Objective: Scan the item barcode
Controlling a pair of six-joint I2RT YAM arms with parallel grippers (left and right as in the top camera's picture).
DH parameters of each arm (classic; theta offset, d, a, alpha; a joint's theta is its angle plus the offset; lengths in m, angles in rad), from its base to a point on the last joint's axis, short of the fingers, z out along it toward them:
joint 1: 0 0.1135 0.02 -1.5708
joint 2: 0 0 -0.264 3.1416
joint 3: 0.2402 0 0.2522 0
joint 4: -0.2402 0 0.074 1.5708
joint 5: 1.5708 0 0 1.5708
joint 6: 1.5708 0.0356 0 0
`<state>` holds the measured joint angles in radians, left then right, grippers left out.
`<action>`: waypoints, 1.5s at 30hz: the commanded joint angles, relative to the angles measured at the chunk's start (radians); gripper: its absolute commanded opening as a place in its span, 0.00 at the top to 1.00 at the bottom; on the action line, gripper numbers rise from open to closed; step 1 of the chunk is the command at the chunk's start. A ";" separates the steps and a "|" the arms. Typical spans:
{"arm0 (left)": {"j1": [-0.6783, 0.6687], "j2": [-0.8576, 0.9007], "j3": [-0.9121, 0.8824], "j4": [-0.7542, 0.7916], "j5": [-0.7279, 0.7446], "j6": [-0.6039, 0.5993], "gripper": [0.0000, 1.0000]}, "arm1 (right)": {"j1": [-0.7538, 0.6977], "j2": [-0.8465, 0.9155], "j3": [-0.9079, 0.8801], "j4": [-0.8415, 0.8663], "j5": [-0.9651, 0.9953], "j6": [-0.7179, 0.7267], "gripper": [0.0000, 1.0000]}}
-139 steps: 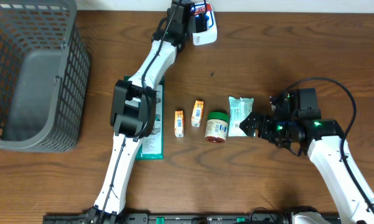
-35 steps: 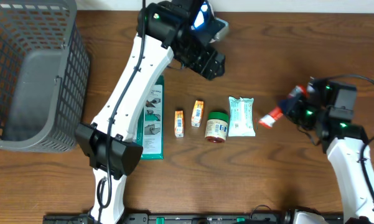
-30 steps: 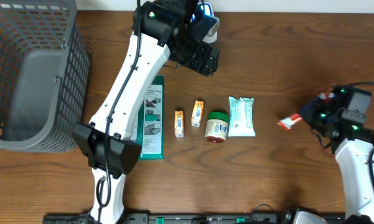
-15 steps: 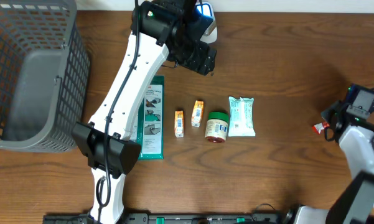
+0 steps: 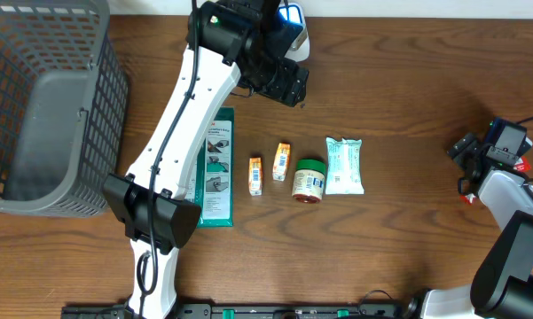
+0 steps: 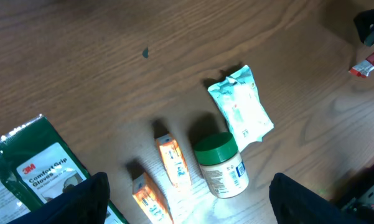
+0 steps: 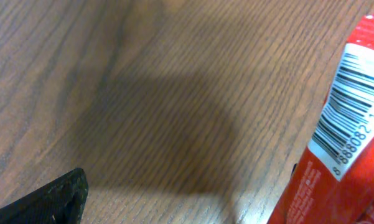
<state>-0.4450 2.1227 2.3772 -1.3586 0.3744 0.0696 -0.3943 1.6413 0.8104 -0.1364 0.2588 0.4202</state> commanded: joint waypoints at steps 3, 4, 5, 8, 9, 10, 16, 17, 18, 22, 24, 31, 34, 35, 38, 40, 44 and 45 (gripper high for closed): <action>0.013 -0.019 -0.006 -0.007 -0.009 -0.068 0.18 | -0.005 -0.003 0.020 0.003 -0.104 -0.172 0.07; 0.013 -0.021 -0.006 -0.007 -0.009 -0.068 0.18 | -0.005 -0.003 0.035 -0.021 -0.115 -0.174 0.13; 0.013 -0.021 -0.006 -0.008 -0.009 -0.068 0.17 | -0.005 -0.003 0.052 -0.050 -0.114 -0.175 0.24; 0.013 -0.021 -0.006 -0.017 -0.009 -0.068 0.17 | -0.005 -0.003 0.095 -0.123 -0.064 -0.187 0.99; 0.013 -0.021 -0.006 -0.021 -0.009 -0.068 0.17 | -0.005 -0.003 0.104 -0.138 -0.045 -0.186 0.99; 0.013 -0.021 -0.006 -0.024 -0.009 -0.068 0.17 | -0.005 -0.003 0.107 -0.143 -0.038 -0.186 0.74; 0.013 -0.021 -0.006 -0.028 -0.010 -0.067 0.18 | -0.005 -0.003 0.107 -0.144 -0.154 -0.189 0.01; 0.014 -0.021 -0.006 -0.028 -0.010 -0.067 0.17 | -0.005 -0.003 0.108 -0.142 -0.233 -0.190 0.03; 0.017 -0.023 -0.006 -0.028 -0.015 -0.068 0.17 | -0.004 -0.003 0.112 -0.140 -0.315 -0.190 0.05; 0.038 -0.044 -0.006 -0.029 -0.050 -0.077 0.18 | 0.018 -0.003 0.155 -0.193 -0.481 -0.199 0.11; 0.055 -0.066 -0.006 -0.035 -0.079 -0.096 0.18 | 0.031 -0.003 0.196 -0.263 -0.465 -0.226 0.11; 0.143 -0.159 -0.006 -0.140 -0.252 -0.098 0.17 | 0.052 -0.003 0.359 -0.553 -0.475 -0.234 0.16; 0.185 -0.166 -0.006 -0.206 -0.290 -0.097 0.17 | 0.061 -0.001 0.357 -0.599 -0.483 -0.222 0.17; 0.197 -0.165 -0.006 -0.224 -0.290 -0.097 0.17 | 0.069 0.002 0.353 -0.621 -0.494 -0.215 0.18; 0.223 -0.163 -0.014 -0.254 -0.290 -0.097 0.17 | 0.105 0.009 0.339 -0.684 -0.539 -0.227 0.17; 0.234 -0.163 -0.024 -0.261 -0.289 -0.097 0.17 | 0.151 0.011 0.319 -0.713 -0.542 -0.260 0.16; 0.233 -0.162 -0.039 -0.259 -0.289 -0.097 0.17 | 0.266 0.014 0.260 -0.682 -0.540 -0.274 0.13; 0.232 -0.162 -0.040 -0.260 -0.289 -0.098 0.17 | 0.300 0.014 0.239 -0.660 -0.540 -0.280 0.12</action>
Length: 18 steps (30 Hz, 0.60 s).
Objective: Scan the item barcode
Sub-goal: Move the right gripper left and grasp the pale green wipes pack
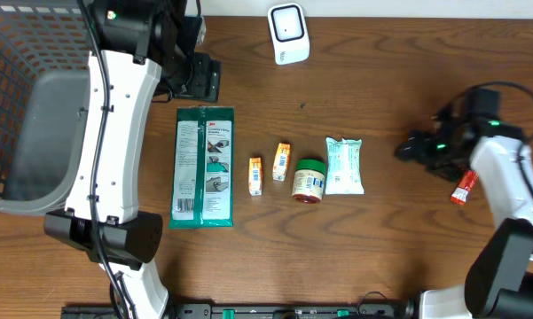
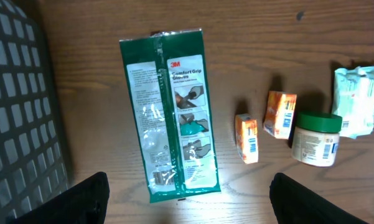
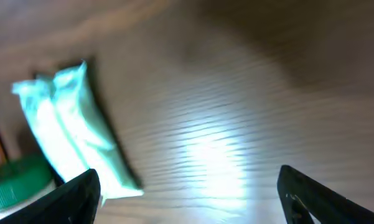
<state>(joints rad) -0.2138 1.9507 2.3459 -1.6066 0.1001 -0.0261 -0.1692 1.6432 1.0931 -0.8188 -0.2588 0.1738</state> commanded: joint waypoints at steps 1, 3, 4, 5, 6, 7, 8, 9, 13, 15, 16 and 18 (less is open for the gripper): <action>0.000 0.010 -0.008 -0.013 -0.015 -0.002 0.17 | 0.102 0.012 -0.060 0.045 -0.022 -0.034 0.11; 0.000 0.010 -0.008 -0.013 -0.014 -0.002 0.17 | 0.153 0.012 -0.086 0.086 -0.023 -0.034 0.10; 0.000 0.010 -0.009 -0.014 -0.015 -0.002 0.17 | 0.176 0.012 -0.096 0.106 -0.022 -0.034 0.10; 0.000 0.010 -0.011 -0.015 -0.014 -0.002 0.17 | 0.197 0.012 -0.103 0.122 -0.022 -0.034 0.10; 0.000 0.010 -0.014 -0.016 -0.015 -0.002 0.17 | 0.218 0.012 -0.108 0.140 -0.023 -0.034 0.10; 0.000 0.010 -0.014 -0.016 -0.014 -0.002 0.17 | 0.233 0.012 -0.111 0.157 -0.023 -0.033 0.10; 0.000 0.010 -0.018 -0.016 -0.014 -0.002 0.17 | 0.247 0.012 -0.115 0.177 -0.023 -0.033 0.10; 0.000 0.010 -0.020 -0.016 -0.013 -0.002 0.17 | 0.258 0.012 -0.119 0.196 -0.023 -0.032 0.10; 0.000 0.010 -0.024 0.003 0.055 -0.002 0.17 | 0.285 0.013 -0.140 0.276 -0.023 -0.009 0.09; 0.000 0.010 -0.031 0.027 0.113 -0.002 0.17 | 0.286 0.020 -0.145 0.310 -0.027 -0.010 0.08; -0.001 0.010 -0.035 0.042 0.145 -0.002 0.17 | 0.286 0.025 -0.145 0.326 -0.037 -0.010 0.07; -0.006 0.010 -0.048 0.078 0.216 -0.002 0.20 | 0.283 0.037 -0.145 0.346 -0.052 -0.010 0.05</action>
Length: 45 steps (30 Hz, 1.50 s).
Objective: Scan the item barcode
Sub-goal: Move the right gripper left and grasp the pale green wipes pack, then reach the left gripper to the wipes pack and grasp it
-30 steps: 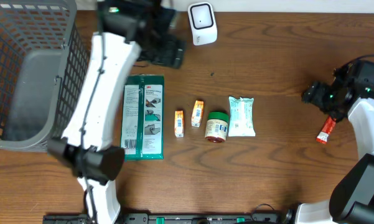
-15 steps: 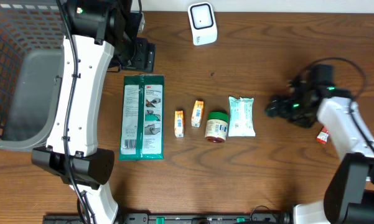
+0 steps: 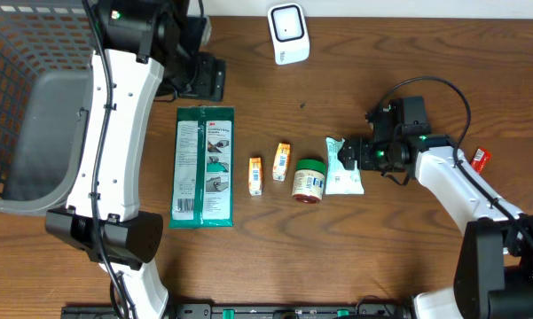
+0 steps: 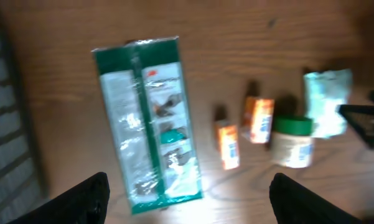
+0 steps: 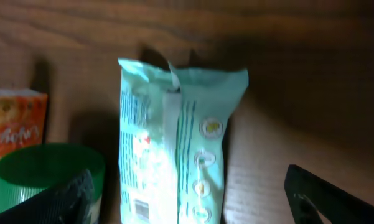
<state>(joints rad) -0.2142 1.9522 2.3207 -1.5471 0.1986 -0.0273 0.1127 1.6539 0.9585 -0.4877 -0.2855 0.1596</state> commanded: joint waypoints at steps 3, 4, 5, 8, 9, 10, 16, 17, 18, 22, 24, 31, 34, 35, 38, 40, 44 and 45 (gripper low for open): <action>-0.025 0.010 -0.051 0.085 0.189 -0.001 0.45 | -0.005 0.043 -0.010 0.027 -0.038 0.004 0.06; -0.033 0.010 -0.061 0.103 0.203 -0.001 0.53 | -0.005 0.047 -0.010 0.030 -0.038 0.004 0.06; -0.042 0.010 -0.074 0.124 0.217 -0.001 0.62 | -0.005 0.053 -0.010 0.033 -0.038 0.003 0.06; -0.079 0.010 -0.122 0.182 0.232 -0.001 0.93 | -0.004 0.080 -0.010 0.050 -0.041 0.003 0.06; -0.094 0.010 -0.142 0.205 0.232 -0.001 0.93 | -0.005 0.088 -0.010 0.053 -0.043 0.003 0.05; -0.111 0.010 -0.163 0.230 0.232 -0.002 0.93 | -0.008 0.097 -0.010 0.058 -0.048 0.003 0.06; -0.222 0.012 -0.328 0.446 0.231 -0.081 0.93 | -0.036 0.111 -0.010 0.080 -0.145 -0.005 0.07; -0.238 0.012 -0.356 0.485 0.231 -0.098 0.93 | -0.042 0.111 -0.010 0.080 -0.156 -0.005 0.08; -0.253 0.013 -0.382 0.525 0.227 -0.118 0.93 | -0.045 0.112 -0.010 0.078 -0.162 -0.005 0.08; -0.304 0.023 -0.475 0.673 0.179 -0.197 0.92 | -0.050 0.112 -0.013 0.072 -0.161 -0.008 0.11; -0.323 0.035 -0.499 0.704 0.112 -0.249 0.92 | -0.050 0.113 -0.013 0.073 -0.160 -0.010 0.11; -0.388 0.122 -0.513 0.773 0.088 -0.267 0.92 | -0.050 0.114 -0.013 0.076 -0.148 -0.011 0.11; -0.412 0.163 -0.513 0.791 0.083 -0.267 0.92 | -0.050 0.114 -0.013 0.076 -0.145 -0.011 0.12; -0.418 0.174 -0.513 0.796 0.077 -0.267 0.92 | -0.050 0.114 -0.013 0.076 -0.146 -0.011 0.13; -0.429 0.207 -0.513 0.816 0.077 -0.273 0.92 | -0.049 0.114 -0.013 0.076 -0.146 -0.011 0.16; -0.434 0.230 -0.513 0.831 0.077 -0.283 0.91 | -0.050 0.114 -0.013 0.075 -0.146 -0.011 0.20; -0.445 0.259 -0.513 0.848 0.077 -0.285 0.89 | -0.054 0.114 -0.013 0.077 -0.147 -0.012 0.21; -0.449 0.265 -0.513 0.850 0.078 -0.286 0.89 | -0.059 0.114 -0.013 0.077 -0.154 -0.013 0.21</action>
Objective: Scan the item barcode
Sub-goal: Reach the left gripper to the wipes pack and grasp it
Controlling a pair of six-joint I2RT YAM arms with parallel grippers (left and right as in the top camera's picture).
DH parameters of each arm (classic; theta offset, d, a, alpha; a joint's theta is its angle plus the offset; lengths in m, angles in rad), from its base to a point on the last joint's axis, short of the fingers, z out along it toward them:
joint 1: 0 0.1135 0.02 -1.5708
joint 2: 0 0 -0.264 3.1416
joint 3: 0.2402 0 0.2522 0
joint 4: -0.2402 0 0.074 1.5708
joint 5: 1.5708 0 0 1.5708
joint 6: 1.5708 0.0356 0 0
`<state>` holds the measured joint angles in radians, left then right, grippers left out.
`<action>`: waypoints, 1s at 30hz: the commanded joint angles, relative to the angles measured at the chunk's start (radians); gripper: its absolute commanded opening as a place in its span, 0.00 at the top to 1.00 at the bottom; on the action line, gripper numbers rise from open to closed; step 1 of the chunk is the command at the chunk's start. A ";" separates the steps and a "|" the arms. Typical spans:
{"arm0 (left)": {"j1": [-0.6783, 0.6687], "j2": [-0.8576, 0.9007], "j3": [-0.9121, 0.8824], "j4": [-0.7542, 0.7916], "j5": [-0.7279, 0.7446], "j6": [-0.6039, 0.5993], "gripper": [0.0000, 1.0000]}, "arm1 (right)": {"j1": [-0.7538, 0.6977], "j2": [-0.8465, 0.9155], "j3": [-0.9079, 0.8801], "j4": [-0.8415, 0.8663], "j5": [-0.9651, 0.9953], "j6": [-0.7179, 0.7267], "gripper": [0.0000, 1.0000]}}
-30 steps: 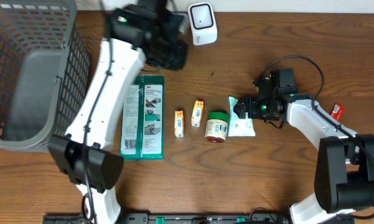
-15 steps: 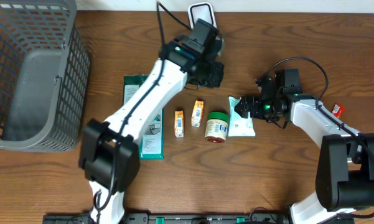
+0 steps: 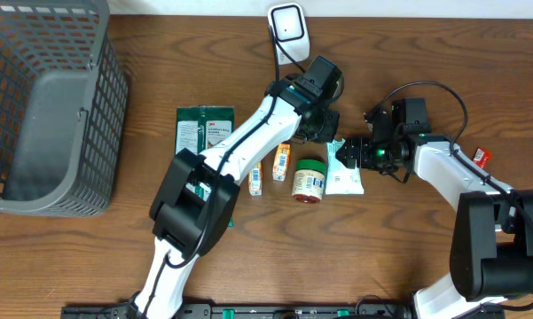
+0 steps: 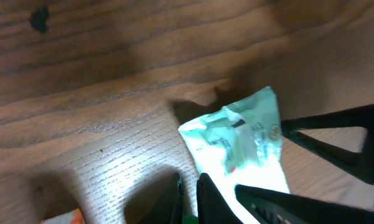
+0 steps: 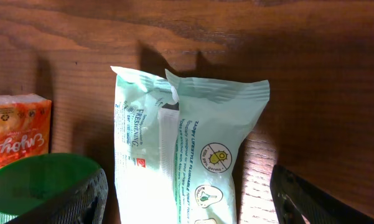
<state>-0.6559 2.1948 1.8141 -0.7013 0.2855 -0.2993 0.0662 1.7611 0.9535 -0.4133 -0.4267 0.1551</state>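
A pale green wipes pack (image 3: 345, 174) lies flat on the table, right of a green-lidded jar (image 3: 308, 180). My right gripper (image 3: 348, 152) is open over the pack's top end; in the right wrist view its fingers (image 5: 81, 199) stand wide on either side of the pack (image 5: 193, 143). My left gripper (image 3: 324, 133) hovers just left of that end, jaws shut with nothing between them (image 4: 190, 180); the pack (image 4: 243, 140) shows beyond it. The white scanner (image 3: 286, 31) stands at the back edge.
Two small orange boxes (image 3: 255, 175) (image 3: 282, 160) and a green glove pack (image 3: 199, 133) lie left of the jar. A grey basket (image 3: 44, 106) fills the far left. A red packet (image 3: 479, 157) lies by the right arm.
My left gripper was open at the upper left above the glove pack; now it is shut beside the wipes pack's top end. The right gripper stays open over the pack, slightly closer.
First my left gripper hung open near the scanner and the right sat at the far right beside the red packet. Then the left was up by the basket and the right had come toward the middle. The right then stood over the wipes pack, and now both grippers meet there.
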 commanded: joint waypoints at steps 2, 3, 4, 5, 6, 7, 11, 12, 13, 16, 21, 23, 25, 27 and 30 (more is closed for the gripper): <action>-0.015 0.035 -0.007 0.005 -0.010 -0.014 0.89 | -0.029 0.006 -0.008 0.003 -0.052 -0.024 0.21; -0.022 0.043 -0.007 0.008 -0.010 -0.014 0.89 | -0.040 0.006 -0.008 0.003 -0.073 -0.026 0.21; -0.027 0.051 -0.007 0.012 -0.010 -0.014 0.88 | -0.053 0.006 -0.008 0.002 -0.094 -0.027 0.21; -0.032 0.058 -0.007 0.016 -0.010 -0.013 0.88 | -0.066 0.006 -0.008 0.001 -0.111 -0.032 0.21; -0.037 0.068 -0.007 0.023 -0.010 -0.013 0.88 | -0.078 0.006 -0.008 -0.002 -0.124 -0.040 0.21; -0.042 0.074 -0.007 0.028 -0.010 -0.013 0.88 | -0.090 0.006 -0.008 -0.006 -0.132 -0.042 0.21; -0.047 0.099 -0.007 0.039 -0.011 -0.014 0.88 | -0.126 0.006 -0.008 -0.023 -0.133 -0.049 0.21; -0.047 0.104 -0.007 0.039 -0.011 -0.014 0.88 | -0.132 0.006 -0.008 -0.026 -0.133 -0.053 0.21; -0.047 0.110 -0.007 0.038 -0.014 -0.014 0.88 | -0.138 0.006 -0.008 -0.029 -0.133 -0.053 0.21; -0.048 0.127 -0.007 0.037 -0.036 -0.019 0.88 | -0.144 0.006 -0.008 -0.035 -0.133 -0.052 0.21; -0.049 0.134 -0.008 0.042 -0.076 -0.021 0.88 | -0.143 0.006 -0.008 -0.035 -0.170 -0.067 0.21; -0.049 0.134 -0.008 0.045 -0.060 -0.021 0.88 | -0.143 0.006 -0.008 -0.035 -0.176 -0.067 0.21; -0.051 0.134 -0.008 0.044 -0.045 -0.021 0.88 | -0.143 0.006 -0.008 -0.040 -0.177 -0.067 0.21; -0.058 0.134 -0.010 0.045 -0.035 -0.023 0.88 | -0.143 0.006 -0.008 -0.053 -0.177 -0.068 0.23; -0.076 0.135 -0.011 0.049 -0.036 -0.025 0.87 | -0.143 0.006 -0.013 -0.066 -0.184 -0.067 0.26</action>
<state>-0.7124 2.3096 1.8141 -0.6537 0.2543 -0.3176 -0.0746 1.7611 0.9531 -0.4744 -0.5816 0.1020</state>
